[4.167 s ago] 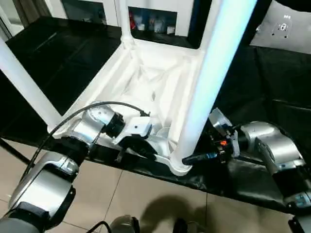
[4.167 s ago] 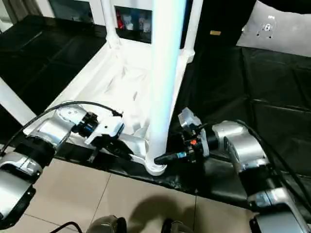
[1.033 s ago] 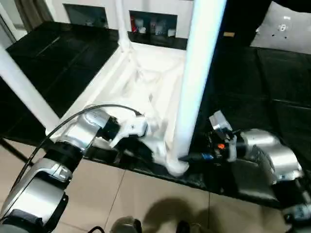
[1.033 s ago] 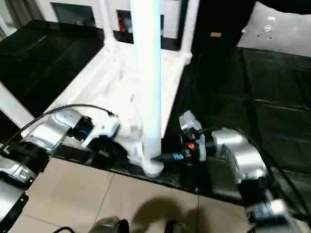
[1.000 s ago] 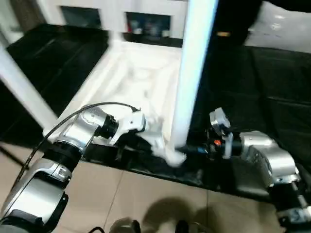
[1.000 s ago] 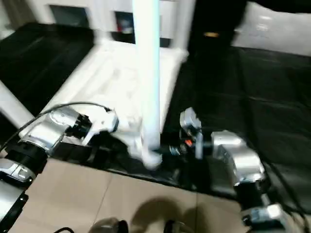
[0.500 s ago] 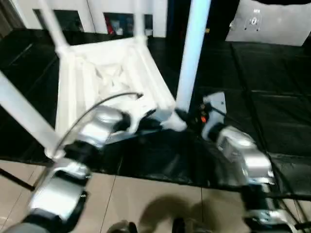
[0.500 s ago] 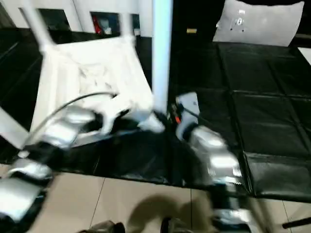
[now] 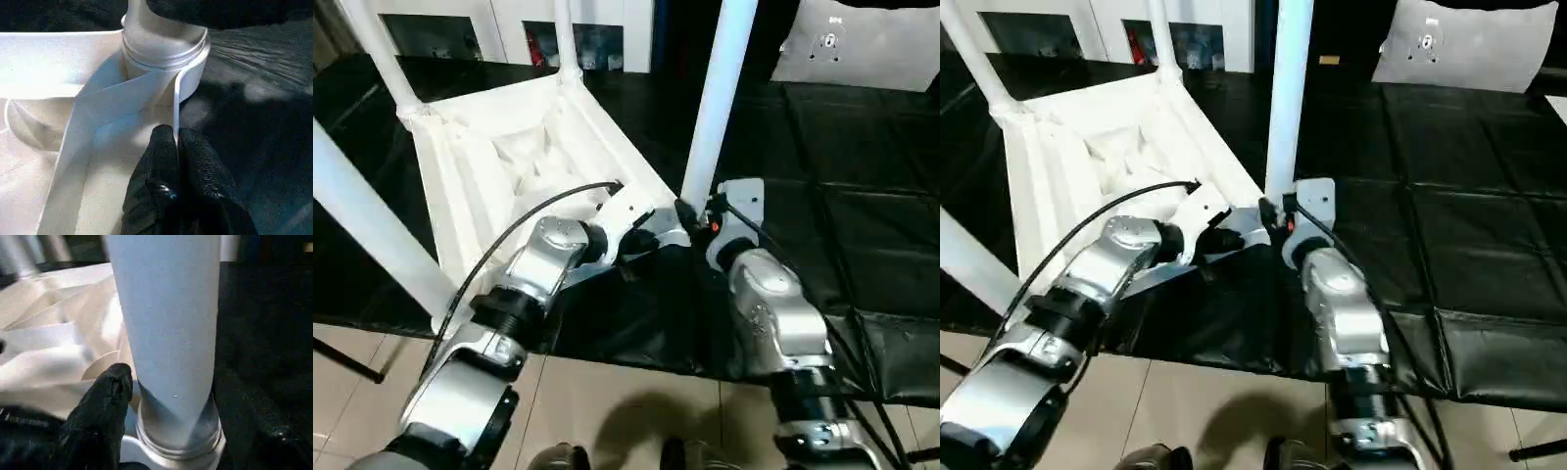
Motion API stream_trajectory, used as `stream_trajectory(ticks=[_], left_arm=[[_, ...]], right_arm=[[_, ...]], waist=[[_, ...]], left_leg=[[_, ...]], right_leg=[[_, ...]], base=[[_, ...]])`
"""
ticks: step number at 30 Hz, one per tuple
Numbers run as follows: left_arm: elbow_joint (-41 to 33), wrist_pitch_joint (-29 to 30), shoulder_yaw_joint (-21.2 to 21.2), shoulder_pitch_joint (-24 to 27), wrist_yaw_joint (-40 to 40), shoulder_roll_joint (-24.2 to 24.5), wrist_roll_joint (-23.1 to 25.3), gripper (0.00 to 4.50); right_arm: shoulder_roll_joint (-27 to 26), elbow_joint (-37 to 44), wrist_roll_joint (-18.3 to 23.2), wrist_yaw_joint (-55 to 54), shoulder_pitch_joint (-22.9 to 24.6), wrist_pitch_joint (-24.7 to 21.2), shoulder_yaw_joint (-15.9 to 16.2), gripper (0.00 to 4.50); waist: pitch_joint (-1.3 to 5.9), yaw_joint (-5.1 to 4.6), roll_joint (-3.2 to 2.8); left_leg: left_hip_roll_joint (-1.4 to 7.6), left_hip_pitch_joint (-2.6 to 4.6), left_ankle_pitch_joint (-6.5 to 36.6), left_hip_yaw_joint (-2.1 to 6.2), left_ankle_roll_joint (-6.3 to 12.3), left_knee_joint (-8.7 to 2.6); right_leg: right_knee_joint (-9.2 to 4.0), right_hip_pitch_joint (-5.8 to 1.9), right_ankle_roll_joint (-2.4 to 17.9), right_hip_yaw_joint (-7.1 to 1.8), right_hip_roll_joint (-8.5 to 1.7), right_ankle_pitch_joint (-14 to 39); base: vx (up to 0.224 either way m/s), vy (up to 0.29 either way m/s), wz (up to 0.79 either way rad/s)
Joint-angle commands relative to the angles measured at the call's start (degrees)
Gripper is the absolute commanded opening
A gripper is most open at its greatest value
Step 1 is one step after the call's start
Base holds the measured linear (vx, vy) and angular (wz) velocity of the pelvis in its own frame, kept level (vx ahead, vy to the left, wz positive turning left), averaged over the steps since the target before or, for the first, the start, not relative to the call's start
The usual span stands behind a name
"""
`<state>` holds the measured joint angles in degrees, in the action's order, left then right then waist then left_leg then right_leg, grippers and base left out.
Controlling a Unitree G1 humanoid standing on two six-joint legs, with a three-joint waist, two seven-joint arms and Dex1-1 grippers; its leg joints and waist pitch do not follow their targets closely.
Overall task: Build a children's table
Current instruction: Rotate leg to tighten
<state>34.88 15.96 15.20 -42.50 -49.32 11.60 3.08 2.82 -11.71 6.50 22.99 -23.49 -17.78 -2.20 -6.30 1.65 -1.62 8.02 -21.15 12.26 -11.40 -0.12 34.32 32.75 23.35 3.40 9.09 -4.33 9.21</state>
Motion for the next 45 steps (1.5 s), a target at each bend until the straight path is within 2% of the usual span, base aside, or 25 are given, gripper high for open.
stream_trajectory(ticks=[1,2,3,4,5,6,7,9,11,12,13,18,19,21,23,25,27,28,31,33,35,38,39,41,45], left_arm=[[-2.2,-2.4,0.9,1.0,-4.5,1.1,-1.5,0.00],[-2.3,-2.9,0.9,1.4,-6.1,2.1,-1.7,0.00],[-2.4,-3.7,1.2,1.7,-7.9,2.9,-1.9,0.00],[-2.5,-5.0,1.6,2.3,-11.6,4.9,-2.3,0.00],[-2.4,-5.4,1.8,2.3,-12.4,5.4,-2.3,0.00],[-2.2,-7.7,2.6,2.5,-15.4,6.9,-2.2,0.00],[-2.1,-9.8,3.6,2.6,-18.4,8.5,-2.0,0.00],[-2.2,-10.8,4.2,2.7,-21.4,9.8,-2.3,0.00],[-2.3,-11.7,4.6,2.9,-24.8,11.0,-2.8,0.00],[-2.5,-11.9,4.8,3.0,-26.3,11.5,-3.1,0.00],[-2.6,-12.4,5.1,3.1,-28.3,12.2,-3.5,0.00],[-2.3,-15.1,7.1,3.0,-35.1,14.4,-3.8,0.00],[-2.1,-16.0,7.6,2.8,-37.1,14.6,-3.8,0.00],[-2.1,-16.2,7.9,2.7,-38.0,14.6,-3.9,0.00],[-2.4,-16.6,8.7,2.6,-39.8,14.6,-3.9,0.00],[-2.5,-17.1,9.1,2.4,-40.3,14.3,-3.9,0.00],[-2.6,-17.4,9.4,2.2,-40.6,14.0,-3.8,0.00],[-2.6,-17.4,9.6,2.1,-41.1,13.7,-3.8,0.00],[-2.6,-17.9,10.1,1.8,-42.1,13.3,-3.6,0.00],[-2.2,-18.8,10.8,1.5,-42.9,13.4,-3.2,0.00],[-2.0,-19.2,11.0,1.4,-43.1,13.4,-3.1,0.00],[-1.7,-19.8,11.5,1.2,-43.2,13.6,-2.9,0.00],[-1.3,-20.3,11.7,1.0,-43.2,13.5,-2.7,0.00],[-1.2,-20.4,11.8,0.9,-43.2,13.4,-2.6,0.00],[-0.8,-20.7,11.8,0.6,-43.2,13.3,-2.4,0.00]], right_arm=[[1.3,0.0,3.1,6.3,0.6,0.1,1.3,3.14],[2.8,0.2,4.0,8.9,0.8,0.4,1.0,3.25],[4.2,0.4,4.6,11.5,0.9,0.6,1.2,3.25],[7.8,0.8,5.8,17.9,1.1,0.9,1.7,3.45],[8.7,0.9,6.1,19.6,1.1,1.0,1.9,3.45],[11.2,1.0,7.3,24.4,1.1,0.8,2.3,3.51],[13.6,1.0,8.6,29.1,0.9,0.5,2.8,3.69],[15.8,1.0,9.4,33.4,0.7,0.4,3.6,3.79],[17.9,1.0,10.0,37.4,0.5,0.1,4.6,3.92],[18.8,0.9,10.1,39.1,0.3,-0.1,5.0,3.99],[19.8,0.5,10.5,41.2,-0.1,-0.4,5.5,4.18],[23.1,-1.5,12.0,50.1,-2.1,-0.7,7.9,4.40],[24.0,-2.0,12.1,53.0,-2.7,-0.8,9.2,4.40],[24.4,-2.0,11.9,54.3,-2.9,-0.5,9.9,4.40],[25.6,-2.2,11.7,58.1,-3.2,0.1,11.9,4.40],[25.9,-2.9,11.4,59.7,-3.7,0.6,12.7,4.40],[26.0,-3.7,11.0,61.0,-4.2,1.0,13.3,4.40],[25.8,-4.7,11.0,61.9,-5.0,1.2,13.7,4.40],[25.4,-6.6,11.1,63.8,-6.7,1.1,14.7,4.06],[25.1,-8.6,10.7,65.1,-8.1,1.3,15.6,3.98],[25.1,-9.5,10.5,65.6,-8.7,1.6,16.0,3.70],[24.9,-10.7,9.9,66.3,-9.4,2.6,16.5,3.65],[24.6,-11.9,9.7,67.1,-10.1,2.9,16.8,3.34],[24.6,-12.3,9.7,67.6,-10.5,2.8,17.1,3.34],[24.6,-13.3,9.6,69.0,-11.3,2.9,17.7,3.00]], waist=[[4.52,0.39,0.65],[4.49,0.47,0.67],[4.42,0.46,0.93],[4.39,0.61,0.98],[4.38,0.79,0.89],[4.24,0.75,1.12],[4.06,0.98,1.00],[3.89,1.21,0.97],[3.90,1.55,0.92],[3.76,1.76,0.59],[3.92,2.20,0.60],[3.98,3.14,0.65],[4.10,3.51,0.95],[4.07,3.67,0.80],[4.22,3.86,1.37],[4.21,4.04,1.15],[4.24,4.10,1.43],[4.17,4.23,1.35],[4.27,4.34,1.57],[4.33,4.48,1.54],[4.35,4.53,1.56],[4.40,4.58,1.59],[4.42,4.55,1.66],[4.33,4.53,1.81],[4.31,4.54,1.87]], left_leg=[[6.18,0.09,1.3,3.36,9.05,-3.50],[6.18,0.14,1.3,3.32,9.25,-3.49],[6.25,0.05,1.2,3.26,9.48,-3.48],[6.21,0.15,1.6,3.30,9.63,-3.52],[6.13,0.16,1.8,3.24,9.70,-3.43],[6.14,0.20,2.2,3.13,9.82,-3.47],[6.29,0.24,3.3,3.25,9.58,-3.56],[6.37,0.36,4.4,3.26,8.82,-3.65],[6.51,0.50,4.6,3.20,8.19,-3.69],[6.57,0.46,4.5,3.23,8.03,-3.73],[6.90,0.67,4.0,3.23,7.73,-3.76],[6.81,0.71,4.4,3.06,7.13,-3.76],[6.80,0.79,4.3,3.00,6.91,-3.76],[6.79,0.75,4.1,3.04,6.84,-3.77],[6.86,0.66,3.4,3.03,7.04,-3.72],[6.80,0.65,3.4,3.02,7.00,-3.67],[6.84,0.69,3.5,3.04,6.83,-3.70],[6.89,0.77,3.6,3.04,6.45,-3.75],[7.00,0.87,3.1,3.04,6.29,-3.75],[6.97,0.86,2.9,3.02,6.41,-3.70],[6.91,0.82,2.7,2.98,6.43,-3.67],[6.97,0.80,2.3,3.01,6.46,-3.66],[6.93,0.79,2.3,2.99,6.72,-3.61],[6.90,0.73,2.4,3.01,6.66,-3.67],[6.97,0.81,2.3,3.00,6.78,-3.65]], right_leg=[[-3.08,-4.10,9.4,-5.57,-7.35,7.2],[-3.08,-4.06,9.4,-5.57,-7.30,7.1],[-2.97,-4.03,9.7,-5.62,-7.34,7.0],[-3.15,-4.03,9.6,-5.54,-7.31,7.6],[-3.09,-4.19,9.2,-5.55,-7.29,8.4],[-3.23,-4.02,9.1,-5.56,-7.18,8.9],[-3.45,-3.98,8.0,-5.55,-7.16,11.6],[-3.74,-3.87,7.8,-5.42,-7.14,13.7],[-3.73,-3.79,8.0,-5.43,-7.09,14.4],[-3.68,-3.75,7.9,-5.48,-7.09,14.2],[-3.33,-3.58,8.6,-5.55,-7.06,12.3],[-3.35,-3.68,9.2,-5.62,-7.31,12.1],[-3.35,-3.65,9.1,-5.63,-7.34,12.6],[-3.32,-3.68,9.0,-5.58,-7.32,12.8],[-3.15,-3.77,9.0,-5.61,-7.38,12.4],[-3.28,-3.69,8.8,-5.56,-7.43,13.2],[-3.38,-3.70,8.7,-5.54,-7.45,14.0],[-3.50,-3.61,8.6,-5.56,-7.47,15.0],[-3.27,-3.59,9.0,-5.61,-7.38,13.7],[-3.09,-3.60,9.4,-5.62,-7.45,12.9],[-3.08,-3.63,9.5,-5.62,-7.49,12.7],[-2.99,-3.67,9.5,-5.60,-7.46,12.0],[-2.91,-3.68,9.8,-5.60,-7.47,11.6],[-2.97,-3.75,9.5,-5.58,-7.45,12.4],[-3.06,-3.68,9.1,-5.59,-7.38,13.1]], base=[[0.000,0.000,0.00],[0.000,0.000,0.00],[0.000,0.000,0.00],[0.000,0.000,0.00],[0.000,0.000,0.00],[0.000,0.000,0.00],[0.000,0.000,0.00],[0.000,0.000,0.00],[0.000,0.000,0.00],[0.000,0.000,0.00],[0.000,0.000,0.00],[0.000,0.000,0.00],[0.000,0.000,0.00],[0.000,0.000,0.00],[0.000,0.000,0.00],[0.000,0.000,0.00],[0.000,0.000,0.00],[0.000,0.000,0.00],[0.000,0.000,0.00],[0.000,0.000,0.00],[0.000,0.000,0.00],[0.000,0.000,0.00],[0.000,0.000,0.00],[0.000,0.000,0.00],[0.000,0.000,0.00]])
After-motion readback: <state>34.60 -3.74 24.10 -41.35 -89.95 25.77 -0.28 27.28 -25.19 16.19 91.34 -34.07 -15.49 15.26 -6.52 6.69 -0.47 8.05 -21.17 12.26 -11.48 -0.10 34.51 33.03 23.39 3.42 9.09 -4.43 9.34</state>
